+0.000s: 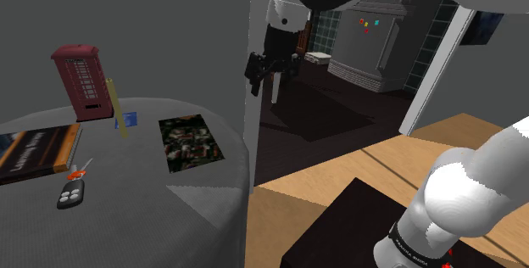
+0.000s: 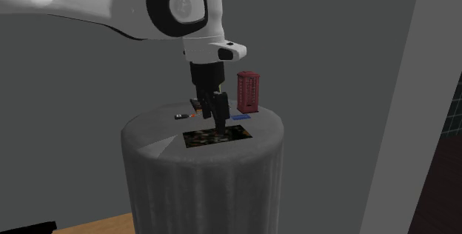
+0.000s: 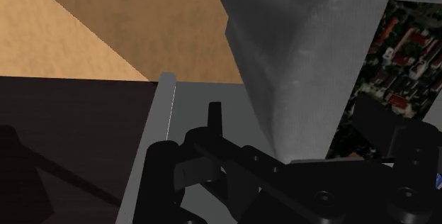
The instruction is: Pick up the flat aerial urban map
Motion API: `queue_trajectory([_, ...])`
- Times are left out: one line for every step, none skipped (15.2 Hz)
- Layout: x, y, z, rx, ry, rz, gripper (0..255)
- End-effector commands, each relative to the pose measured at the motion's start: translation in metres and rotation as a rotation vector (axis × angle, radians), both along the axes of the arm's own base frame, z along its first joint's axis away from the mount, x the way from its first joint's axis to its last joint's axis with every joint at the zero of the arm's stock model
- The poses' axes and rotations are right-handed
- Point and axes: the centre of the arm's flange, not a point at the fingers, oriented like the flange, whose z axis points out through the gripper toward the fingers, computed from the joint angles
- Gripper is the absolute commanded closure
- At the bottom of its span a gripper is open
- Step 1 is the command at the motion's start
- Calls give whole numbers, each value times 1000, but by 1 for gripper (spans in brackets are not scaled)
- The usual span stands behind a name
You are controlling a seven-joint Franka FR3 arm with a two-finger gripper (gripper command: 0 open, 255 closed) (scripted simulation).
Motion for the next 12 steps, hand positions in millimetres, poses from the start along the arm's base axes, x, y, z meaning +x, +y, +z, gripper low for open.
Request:
queue_trajectory([10,22,-7,-5,12,-17,0])
queue_trajectory([17,34,-11,-8,18,-24,0])
queue_trajectory([24,46,-15,-11,23,-31,0])
queue_trajectory([31,57,-19,-13,29,-38,0])
queue_trajectory([38,69,-23,-16,35,-45,0])
queue_trajectory([45,80,-27,-19,41,-52,0])
queue_trajectory([52,92,-31,-22,46,-59,0])
queue_trajectory([59,103,-35,-25,52,-66,0])
queue_trajectory([67,114,-39,-28,58,-73,0])
queue_trajectory([74,125,-44,-31,64,-80,0])
queue_trajectory([81,136,-48,-34,70,-87,0])
queue_trajectory([89,147,-53,-36,75,-94,0])
